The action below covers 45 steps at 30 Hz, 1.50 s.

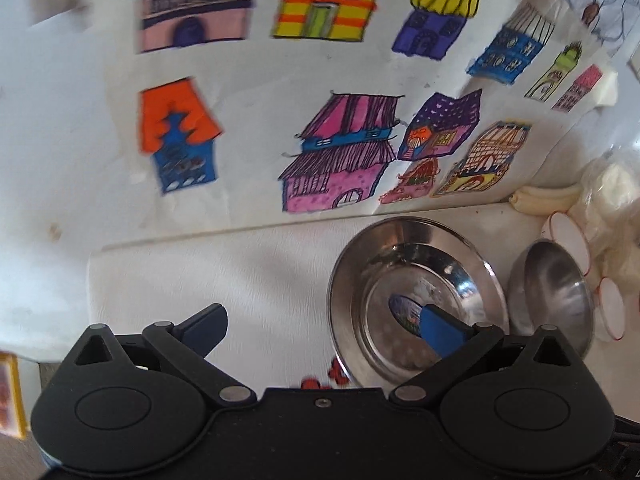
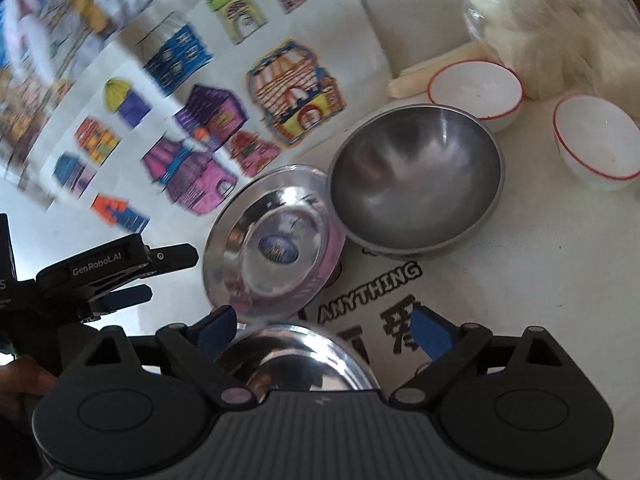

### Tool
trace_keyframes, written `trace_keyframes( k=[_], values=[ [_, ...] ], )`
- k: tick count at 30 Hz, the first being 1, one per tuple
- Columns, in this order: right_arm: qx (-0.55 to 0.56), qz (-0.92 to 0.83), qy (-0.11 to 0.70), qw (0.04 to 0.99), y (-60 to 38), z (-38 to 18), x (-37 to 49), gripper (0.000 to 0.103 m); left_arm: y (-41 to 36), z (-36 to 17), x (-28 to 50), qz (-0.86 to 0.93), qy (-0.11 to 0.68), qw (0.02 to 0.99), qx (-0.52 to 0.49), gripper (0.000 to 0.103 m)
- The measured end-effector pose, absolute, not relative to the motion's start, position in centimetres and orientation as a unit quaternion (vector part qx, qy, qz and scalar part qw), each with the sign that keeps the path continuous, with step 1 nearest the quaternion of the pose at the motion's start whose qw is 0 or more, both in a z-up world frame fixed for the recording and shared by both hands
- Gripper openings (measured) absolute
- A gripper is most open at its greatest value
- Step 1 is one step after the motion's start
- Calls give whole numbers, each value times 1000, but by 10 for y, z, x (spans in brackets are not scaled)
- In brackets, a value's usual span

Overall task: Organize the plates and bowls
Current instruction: 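Lower the plate onto the blue-labeled plate and open both grippers, then grasp the rim of the stacked steel plates with both grippers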

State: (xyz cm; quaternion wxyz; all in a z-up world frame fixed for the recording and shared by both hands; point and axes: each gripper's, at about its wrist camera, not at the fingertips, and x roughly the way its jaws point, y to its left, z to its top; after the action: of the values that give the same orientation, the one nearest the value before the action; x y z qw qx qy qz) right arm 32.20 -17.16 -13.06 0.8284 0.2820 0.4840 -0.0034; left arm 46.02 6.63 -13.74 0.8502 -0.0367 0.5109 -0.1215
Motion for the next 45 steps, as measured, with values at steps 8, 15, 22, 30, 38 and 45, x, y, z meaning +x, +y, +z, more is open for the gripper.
trace_keyframes(
  k=[8,15,22,30,38,45],
  values=[
    [330,-40,466,820,-168,-157,335,88,49,-156,482,-131,533,836,4,102],
    [338,-54,464,817,-163,-168,342,74,43,-162,485,-135,539,832,14,102],
    [337,-50,462,819,-159,-169,352,57,35,-167,487,-143,545,826,22,101],
    [335,-48,469,816,-157,-171,356,34,34,-167,488,-146,549,822,38,91],
    [334,-47,474,813,-154,-173,361,20,36,-162,487,-172,543,822,25,38],
    [324,-43,477,816,-153,-173,364,19,52,-162,484,-164,536,828,9,23]
  ],
)
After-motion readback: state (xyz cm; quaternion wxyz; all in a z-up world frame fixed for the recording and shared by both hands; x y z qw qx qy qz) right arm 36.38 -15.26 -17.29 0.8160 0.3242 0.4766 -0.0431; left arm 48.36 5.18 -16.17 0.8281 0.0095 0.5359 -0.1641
